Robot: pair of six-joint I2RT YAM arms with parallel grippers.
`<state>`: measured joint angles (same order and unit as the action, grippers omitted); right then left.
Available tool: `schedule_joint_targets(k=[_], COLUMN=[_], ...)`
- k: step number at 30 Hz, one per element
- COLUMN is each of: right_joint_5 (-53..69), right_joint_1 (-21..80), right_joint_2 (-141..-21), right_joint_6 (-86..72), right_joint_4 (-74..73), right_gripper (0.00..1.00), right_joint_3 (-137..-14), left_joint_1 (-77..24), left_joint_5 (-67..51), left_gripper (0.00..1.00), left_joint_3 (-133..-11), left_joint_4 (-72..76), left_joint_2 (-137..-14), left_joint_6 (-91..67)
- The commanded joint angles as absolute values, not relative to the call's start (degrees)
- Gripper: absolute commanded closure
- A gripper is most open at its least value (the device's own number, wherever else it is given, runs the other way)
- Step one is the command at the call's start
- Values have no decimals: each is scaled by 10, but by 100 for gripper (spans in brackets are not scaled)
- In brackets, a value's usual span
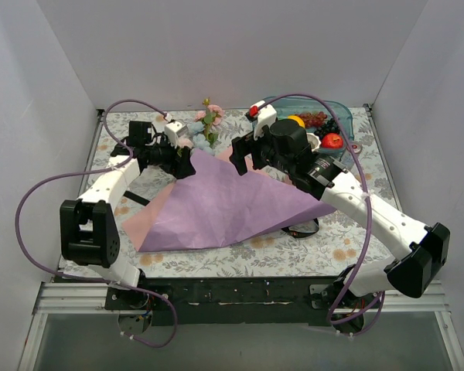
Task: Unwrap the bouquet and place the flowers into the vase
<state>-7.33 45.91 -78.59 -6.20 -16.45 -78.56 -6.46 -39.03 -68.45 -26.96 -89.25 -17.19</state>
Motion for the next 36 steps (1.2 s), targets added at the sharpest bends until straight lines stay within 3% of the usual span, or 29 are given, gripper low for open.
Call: schedule_joint_targets(k=[1, 18, 22, 26, 31, 36], right_joint_5=[-81, -74, -78, -83, -91, -94], right_joint_1=[463, 464, 465, 464, 464, 464], right_joint_2=[-773, -766, -766, -768, -763, -759], right_joint_6=[-69, -67, -67, -65, -62, -61], right_joint_4=[-134, -132, -134, -139, -142, -144], right_gripper=[2, 2, 2, 2, 2, 2], right_joint_3=[-780, -772, -774, -777, -780, -784], left_joint_1=[-62, -63, -69, -83, -86, -88], left_joint_5=[-411, -349, -383, -396, -394, -384], left_gripper=[32, 34, 56, 64, 98, 100], left_joint_3=[-701, -674, -670, -669, -687, -711], left_joint_4=[-298, -254, -274, -305, -317, -330], left_joint_2=[-932, -940, -944, -954, -948, -933], left_joint_6=[-159, -169, -164, -135, -130, -123])
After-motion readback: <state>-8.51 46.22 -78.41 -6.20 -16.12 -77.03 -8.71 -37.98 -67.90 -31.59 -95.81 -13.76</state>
